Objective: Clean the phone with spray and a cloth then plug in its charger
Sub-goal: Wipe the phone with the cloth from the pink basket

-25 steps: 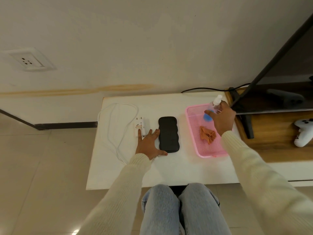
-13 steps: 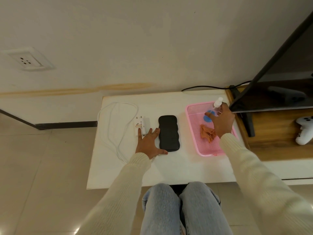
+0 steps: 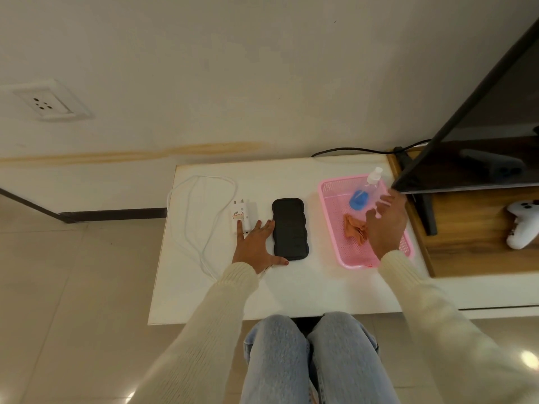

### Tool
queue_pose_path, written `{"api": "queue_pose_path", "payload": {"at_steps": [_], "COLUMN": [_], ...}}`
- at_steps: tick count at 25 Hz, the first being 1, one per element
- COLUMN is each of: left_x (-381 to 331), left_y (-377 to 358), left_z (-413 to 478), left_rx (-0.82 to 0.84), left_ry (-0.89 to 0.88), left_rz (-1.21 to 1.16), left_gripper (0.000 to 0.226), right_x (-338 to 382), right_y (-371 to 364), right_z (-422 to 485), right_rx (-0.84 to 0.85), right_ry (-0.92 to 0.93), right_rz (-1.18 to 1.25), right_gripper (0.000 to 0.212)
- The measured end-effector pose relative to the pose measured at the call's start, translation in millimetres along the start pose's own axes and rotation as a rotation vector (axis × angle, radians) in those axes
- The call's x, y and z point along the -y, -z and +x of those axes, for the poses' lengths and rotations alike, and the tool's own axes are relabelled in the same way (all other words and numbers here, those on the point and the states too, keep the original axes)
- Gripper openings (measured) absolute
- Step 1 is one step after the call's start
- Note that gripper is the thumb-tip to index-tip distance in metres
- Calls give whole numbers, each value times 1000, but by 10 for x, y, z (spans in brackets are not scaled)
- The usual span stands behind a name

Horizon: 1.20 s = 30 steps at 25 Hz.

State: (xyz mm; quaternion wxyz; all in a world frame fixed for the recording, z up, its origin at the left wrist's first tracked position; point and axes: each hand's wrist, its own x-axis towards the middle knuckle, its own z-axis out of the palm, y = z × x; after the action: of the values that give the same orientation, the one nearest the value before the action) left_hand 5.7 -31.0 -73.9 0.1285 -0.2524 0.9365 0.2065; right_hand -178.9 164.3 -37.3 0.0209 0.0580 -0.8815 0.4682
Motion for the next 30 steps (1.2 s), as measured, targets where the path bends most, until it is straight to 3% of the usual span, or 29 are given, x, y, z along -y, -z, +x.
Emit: {"api": "queue_pose_path", "payload": {"at_steps": [2, 4, 7, 13, 16, 22, 26, 30], "left_x": [1, 1, -2, -9, -8, -9, -3, -5], "left_y": [-4, -6, -4, 1, 1, 2, -2, -2], "left_z": [0, 0, 2, -8, -9, -10, -12, -10], "left_rx": [-1, 1, 7, 4, 7, 6, 2, -1], "left_ry": [3, 6, 7, 13, 3, 12, 10, 9], "left_rz": [3, 6, 10, 12, 12, 4, 9, 19], "left_gripper": [107, 107, 107, 106, 106, 105, 105, 106], "right_x": [-57, -101, -88, -155, -208, -256, -210, -31], "right_y": [48, 56, 39, -55, -58, -76, -99, -1], "right_z": [-94, -70, 47, -59, -101, -110, -51, -25], "right_rx": [9, 137, 428, 518, 480, 444, 464, 333], "right_ry": [-8, -36, -122, 297, 317, 213, 30, -200], "right_rz": [-80, -160, -348, -771, -662, -478, -367, -110], "right_gripper": [17, 12, 25, 35, 22, 27, 29, 26]}}
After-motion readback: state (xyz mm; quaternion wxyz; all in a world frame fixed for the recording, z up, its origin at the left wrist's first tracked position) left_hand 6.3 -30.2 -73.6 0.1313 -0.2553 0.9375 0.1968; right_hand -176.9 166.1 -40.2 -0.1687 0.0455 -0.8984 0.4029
